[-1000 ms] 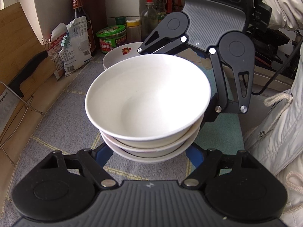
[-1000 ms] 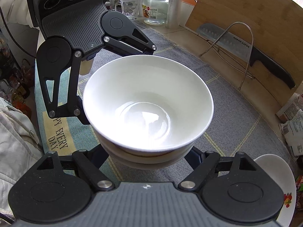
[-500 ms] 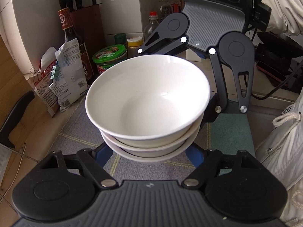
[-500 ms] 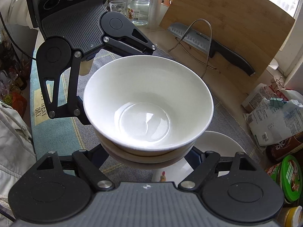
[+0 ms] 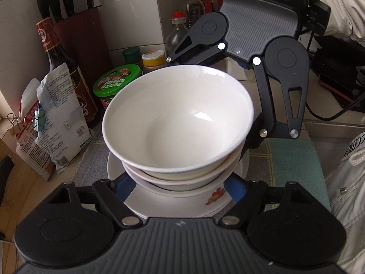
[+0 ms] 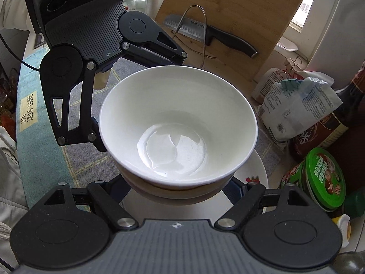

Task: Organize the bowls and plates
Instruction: 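Lower the bowl stack onto the flower-printed plates and open both tools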

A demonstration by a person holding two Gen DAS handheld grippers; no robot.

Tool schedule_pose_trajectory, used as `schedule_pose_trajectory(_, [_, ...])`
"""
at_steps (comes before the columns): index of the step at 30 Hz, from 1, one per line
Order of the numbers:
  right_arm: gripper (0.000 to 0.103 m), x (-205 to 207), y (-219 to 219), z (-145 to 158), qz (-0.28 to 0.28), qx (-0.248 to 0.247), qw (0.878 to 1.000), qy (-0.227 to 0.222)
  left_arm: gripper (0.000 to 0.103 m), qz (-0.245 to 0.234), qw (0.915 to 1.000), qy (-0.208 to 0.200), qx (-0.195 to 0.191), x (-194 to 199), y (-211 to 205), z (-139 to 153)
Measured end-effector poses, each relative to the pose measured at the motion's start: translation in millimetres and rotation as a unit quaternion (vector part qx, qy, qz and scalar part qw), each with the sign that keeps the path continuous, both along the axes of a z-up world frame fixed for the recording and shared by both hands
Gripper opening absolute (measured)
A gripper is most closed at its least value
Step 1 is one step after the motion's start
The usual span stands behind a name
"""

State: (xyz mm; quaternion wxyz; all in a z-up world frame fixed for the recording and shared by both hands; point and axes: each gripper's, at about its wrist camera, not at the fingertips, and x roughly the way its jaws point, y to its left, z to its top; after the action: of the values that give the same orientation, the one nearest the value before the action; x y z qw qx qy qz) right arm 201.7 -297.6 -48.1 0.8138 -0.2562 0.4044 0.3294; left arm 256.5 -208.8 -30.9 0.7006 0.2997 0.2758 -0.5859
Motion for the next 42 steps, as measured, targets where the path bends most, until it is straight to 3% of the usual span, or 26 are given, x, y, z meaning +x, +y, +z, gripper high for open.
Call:
schedule_pose_trajectory(10, [0.088,7,-26,-10,-0.016,0.005,1.0,0.012,0.083,-0.003,1.0,0.004,0.008,9,-20,-11])
schedule_pose_trajectory(31, [0.089,16,-32,-18,-0.025,0.017,0.999,0.022,0.084,0.01,0.9998,0.016,-0.001,18,-19,-19])
schedule_pose_trajectory(33, [0.092,17,-33,-18,-0.03,0.028,0.999,0.025,0.091,0.013,0.9998,0.012,-0.001,16,-18,-18])
schedule_pose_trajectory(37, [0.103,14,-32,-16,-0.033,0.036,0.999,0.014,0.095,0.02,0.9998,-0.001,-0.005,10,-13,-18])
schedule_pose_trajectory(42, [0.103,10,-31,-13,-0.056,0.044,0.997,0.004,0.096,0.06,0.9975,-0.014,-0.033,3,3,-15])
